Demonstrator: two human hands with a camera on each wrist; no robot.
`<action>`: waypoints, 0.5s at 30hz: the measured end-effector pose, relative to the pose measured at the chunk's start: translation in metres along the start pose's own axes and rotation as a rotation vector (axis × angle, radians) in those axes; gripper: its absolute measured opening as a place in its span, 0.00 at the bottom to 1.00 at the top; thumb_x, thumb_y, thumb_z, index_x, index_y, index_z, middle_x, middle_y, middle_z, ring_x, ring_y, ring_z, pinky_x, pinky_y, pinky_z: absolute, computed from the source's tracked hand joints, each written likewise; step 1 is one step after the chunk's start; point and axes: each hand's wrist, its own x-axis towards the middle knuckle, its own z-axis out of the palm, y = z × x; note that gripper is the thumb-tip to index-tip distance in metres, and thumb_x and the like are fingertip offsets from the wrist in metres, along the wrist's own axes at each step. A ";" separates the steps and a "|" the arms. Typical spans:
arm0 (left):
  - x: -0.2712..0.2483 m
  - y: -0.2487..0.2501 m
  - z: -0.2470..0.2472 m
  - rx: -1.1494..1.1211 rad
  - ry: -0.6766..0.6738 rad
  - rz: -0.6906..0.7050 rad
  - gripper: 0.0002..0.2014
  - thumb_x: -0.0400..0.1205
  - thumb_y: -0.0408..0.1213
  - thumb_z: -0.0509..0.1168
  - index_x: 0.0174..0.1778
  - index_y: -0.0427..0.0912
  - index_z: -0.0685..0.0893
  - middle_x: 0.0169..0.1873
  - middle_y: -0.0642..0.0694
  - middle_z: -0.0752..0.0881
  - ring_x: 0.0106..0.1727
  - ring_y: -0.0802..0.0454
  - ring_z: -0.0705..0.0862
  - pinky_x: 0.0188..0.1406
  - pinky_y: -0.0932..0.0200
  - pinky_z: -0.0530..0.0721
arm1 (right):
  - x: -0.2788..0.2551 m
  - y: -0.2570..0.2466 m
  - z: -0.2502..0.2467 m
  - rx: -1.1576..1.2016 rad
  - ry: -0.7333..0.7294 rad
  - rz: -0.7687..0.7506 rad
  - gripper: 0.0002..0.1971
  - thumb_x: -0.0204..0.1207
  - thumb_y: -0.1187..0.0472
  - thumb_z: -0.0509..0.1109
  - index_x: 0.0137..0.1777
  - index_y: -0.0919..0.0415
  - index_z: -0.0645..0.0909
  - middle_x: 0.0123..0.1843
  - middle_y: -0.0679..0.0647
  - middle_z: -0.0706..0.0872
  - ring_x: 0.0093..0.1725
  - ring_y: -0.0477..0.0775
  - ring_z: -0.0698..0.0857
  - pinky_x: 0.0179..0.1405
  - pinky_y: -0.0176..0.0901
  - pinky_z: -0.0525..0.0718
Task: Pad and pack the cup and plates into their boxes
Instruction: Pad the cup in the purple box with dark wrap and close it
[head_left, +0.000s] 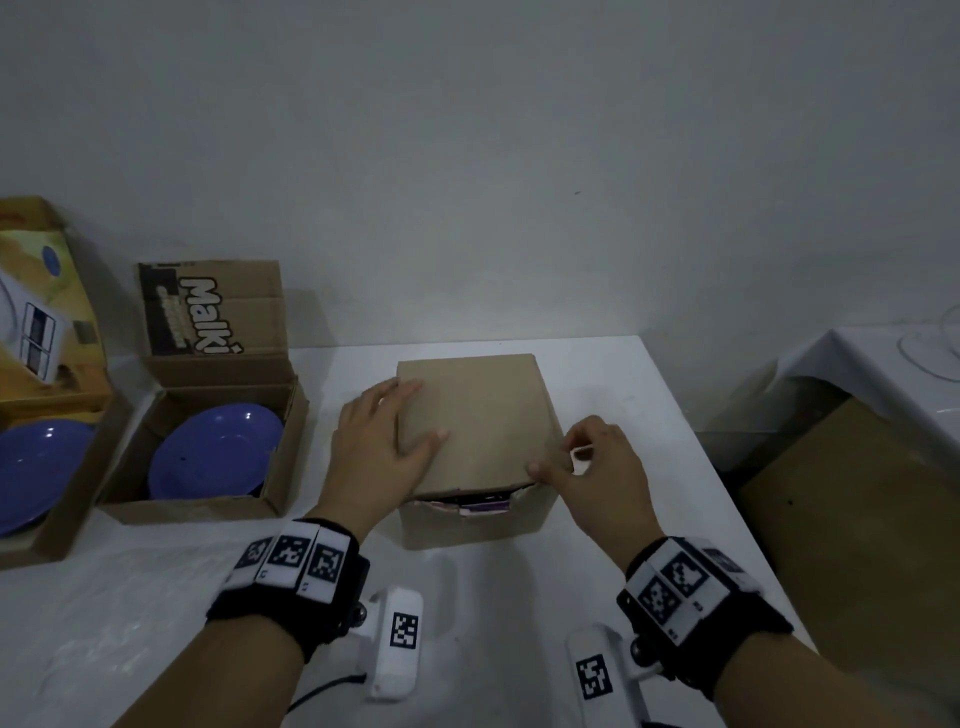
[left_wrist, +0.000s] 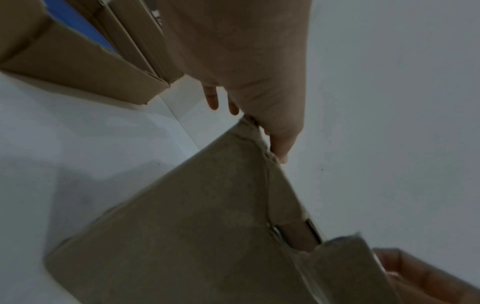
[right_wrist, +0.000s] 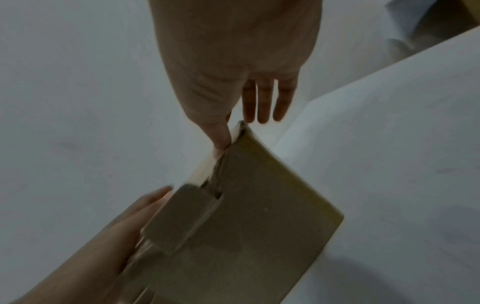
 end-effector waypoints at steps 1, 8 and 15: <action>0.003 0.003 0.002 0.028 -0.046 0.017 0.33 0.72 0.65 0.59 0.74 0.60 0.70 0.77 0.52 0.67 0.78 0.49 0.62 0.77 0.47 0.63 | -0.003 -0.003 0.001 -0.097 0.044 -0.125 0.13 0.67 0.56 0.78 0.42 0.53 0.75 0.47 0.48 0.77 0.49 0.51 0.77 0.41 0.41 0.77; 0.016 0.017 0.010 0.058 -0.226 0.025 0.29 0.76 0.62 0.59 0.75 0.65 0.68 0.83 0.53 0.51 0.84 0.51 0.41 0.81 0.49 0.47 | -0.031 -0.008 0.014 -0.322 -0.133 -0.613 0.20 0.57 0.31 0.73 0.40 0.45 0.84 0.47 0.45 0.79 0.52 0.51 0.77 0.52 0.48 0.71; 0.008 0.016 0.013 -0.056 -0.185 0.025 0.25 0.80 0.55 0.63 0.74 0.65 0.69 0.83 0.57 0.51 0.83 0.55 0.39 0.80 0.51 0.46 | -0.027 0.001 0.019 -0.349 -0.021 -0.653 0.10 0.66 0.52 0.73 0.48 0.48 0.83 0.44 0.46 0.80 0.47 0.52 0.77 0.51 0.49 0.74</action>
